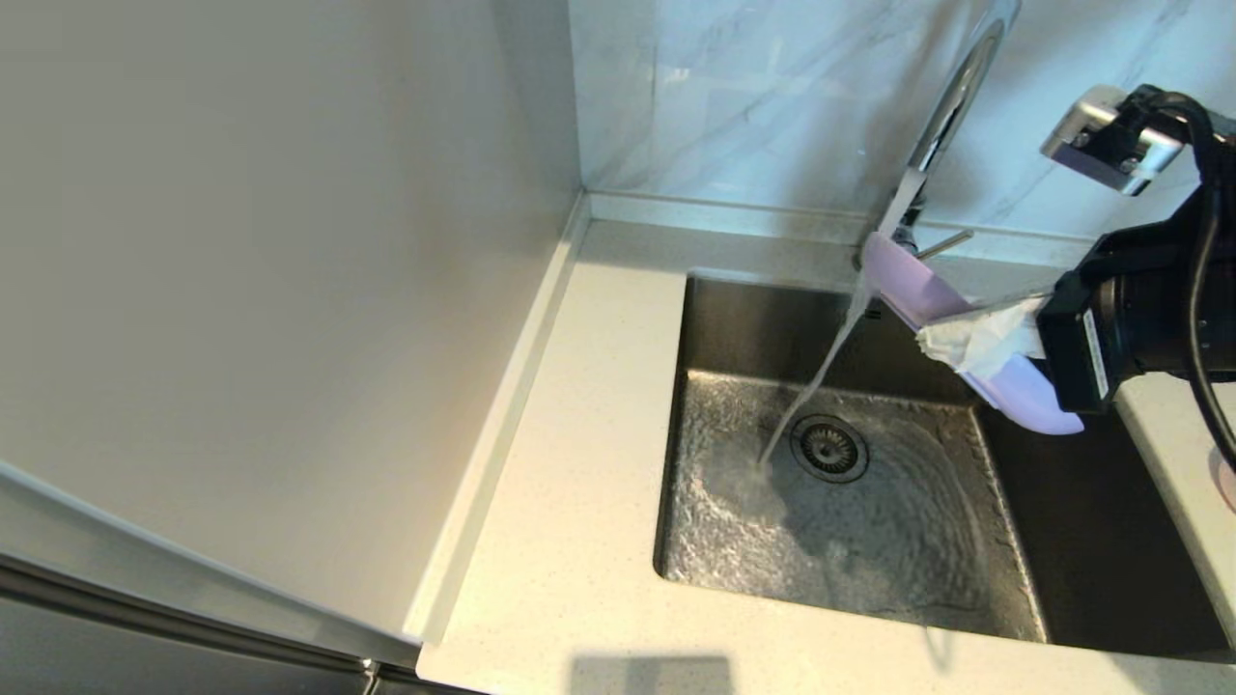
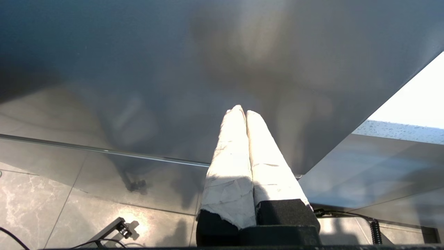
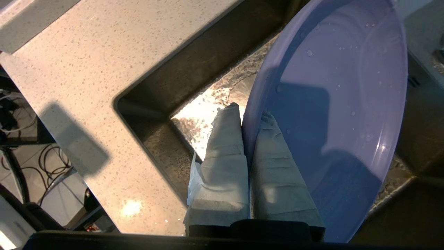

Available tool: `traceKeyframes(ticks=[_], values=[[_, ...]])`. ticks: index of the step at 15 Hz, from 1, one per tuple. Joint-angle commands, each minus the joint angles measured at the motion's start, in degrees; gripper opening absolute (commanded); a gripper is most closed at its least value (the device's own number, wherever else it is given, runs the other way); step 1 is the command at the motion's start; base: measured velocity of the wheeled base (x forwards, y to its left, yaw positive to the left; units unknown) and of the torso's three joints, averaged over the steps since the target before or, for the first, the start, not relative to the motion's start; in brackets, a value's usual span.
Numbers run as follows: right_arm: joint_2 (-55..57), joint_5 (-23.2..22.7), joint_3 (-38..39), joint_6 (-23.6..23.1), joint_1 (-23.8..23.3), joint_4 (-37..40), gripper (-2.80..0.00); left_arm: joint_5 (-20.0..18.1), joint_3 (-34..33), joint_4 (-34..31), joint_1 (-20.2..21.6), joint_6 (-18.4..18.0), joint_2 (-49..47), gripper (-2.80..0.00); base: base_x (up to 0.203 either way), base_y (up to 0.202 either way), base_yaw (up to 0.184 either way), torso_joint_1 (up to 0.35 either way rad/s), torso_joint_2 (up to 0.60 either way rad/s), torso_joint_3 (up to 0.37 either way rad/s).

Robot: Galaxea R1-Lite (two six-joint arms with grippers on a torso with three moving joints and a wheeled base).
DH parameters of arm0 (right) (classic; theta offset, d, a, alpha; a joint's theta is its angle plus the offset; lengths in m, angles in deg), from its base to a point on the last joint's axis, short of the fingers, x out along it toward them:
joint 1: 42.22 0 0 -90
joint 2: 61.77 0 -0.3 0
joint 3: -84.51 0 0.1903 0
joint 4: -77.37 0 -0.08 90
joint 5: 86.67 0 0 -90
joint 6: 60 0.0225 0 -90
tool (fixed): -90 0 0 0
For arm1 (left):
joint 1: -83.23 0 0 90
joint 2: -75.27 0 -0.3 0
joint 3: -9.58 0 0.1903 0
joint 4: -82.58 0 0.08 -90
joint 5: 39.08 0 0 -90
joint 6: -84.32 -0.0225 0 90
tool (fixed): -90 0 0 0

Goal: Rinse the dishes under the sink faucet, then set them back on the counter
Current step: Rinse the plate

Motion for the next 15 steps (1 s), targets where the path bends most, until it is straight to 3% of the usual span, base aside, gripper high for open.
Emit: traceKeyframes(ticks=[1, 7, 10, 15], values=[[1.37, 0.34, -0.15, -0.08, 0.69, 0.08, -2.80, 0.03, 0.00, 0.00, 0.00, 0.03, 0.00, -2.80, 0.000, 0.000, 0.000, 0.000, 0.00, 0.000], [3.62, 3.89, -0.88, 0.47, 3.81, -0.16, -2.80, 0.03, 0.00, 0.00, 0.00, 0.03, 0.00, -2.80, 0.000, 0.000, 0.000, 0.000, 0.00, 0.000], [5.13, 7.00, -0.97, 2.36, 5.97, -3.81, -2.80, 0.03, 0.00, 0.00, 0.00, 0.03, 0.00, -2.80, 0.000, 0.000, 0.000, 0.000, 0.00, 0.000], [4.28, 8.13, 1.65, 3.52, 5.90, -3.90, -2.80, 0.03, 0.00, 0.00, 0.00, 0.03, 0.00, -2.80, 0.000, 0.000, 0.000, 0.000, 0.00, 0.000]])
